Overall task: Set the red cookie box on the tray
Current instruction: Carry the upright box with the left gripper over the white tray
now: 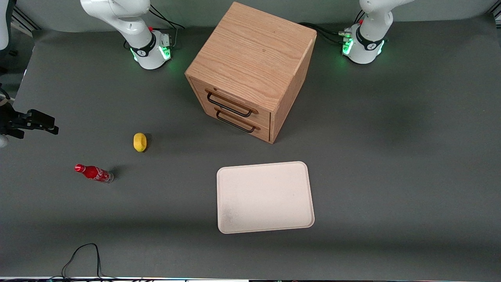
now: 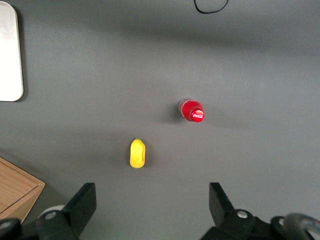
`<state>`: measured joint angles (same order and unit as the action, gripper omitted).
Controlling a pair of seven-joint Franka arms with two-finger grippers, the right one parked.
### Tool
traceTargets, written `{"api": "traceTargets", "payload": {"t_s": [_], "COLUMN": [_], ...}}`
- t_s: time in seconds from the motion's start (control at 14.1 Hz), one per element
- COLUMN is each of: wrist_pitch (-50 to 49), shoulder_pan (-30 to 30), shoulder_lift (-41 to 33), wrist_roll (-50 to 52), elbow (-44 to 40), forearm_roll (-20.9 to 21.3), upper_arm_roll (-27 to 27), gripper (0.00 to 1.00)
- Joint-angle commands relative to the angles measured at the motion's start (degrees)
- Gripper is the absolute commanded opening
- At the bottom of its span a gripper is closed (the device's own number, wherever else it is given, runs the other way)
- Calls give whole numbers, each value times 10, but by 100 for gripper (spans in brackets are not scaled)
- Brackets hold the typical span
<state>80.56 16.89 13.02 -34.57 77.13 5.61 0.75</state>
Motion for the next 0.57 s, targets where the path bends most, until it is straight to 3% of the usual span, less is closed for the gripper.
{"api": "traceTargets", "payload": {"t_s": [0.0, 0.28, 0.5], "wrist_pitch": [-46, -1, 37], "shoulder_pan": [-83, -149, -193], "shoulder_lift": [39, 105, 175], "wrist_roll": [209, 491, 607], "elbow": [-58, -85, -143], "forearm_roll": [1, -37, -38], "upper_arm_roll": [40, 123, 149], "gripper": [0, 0, 0]}}
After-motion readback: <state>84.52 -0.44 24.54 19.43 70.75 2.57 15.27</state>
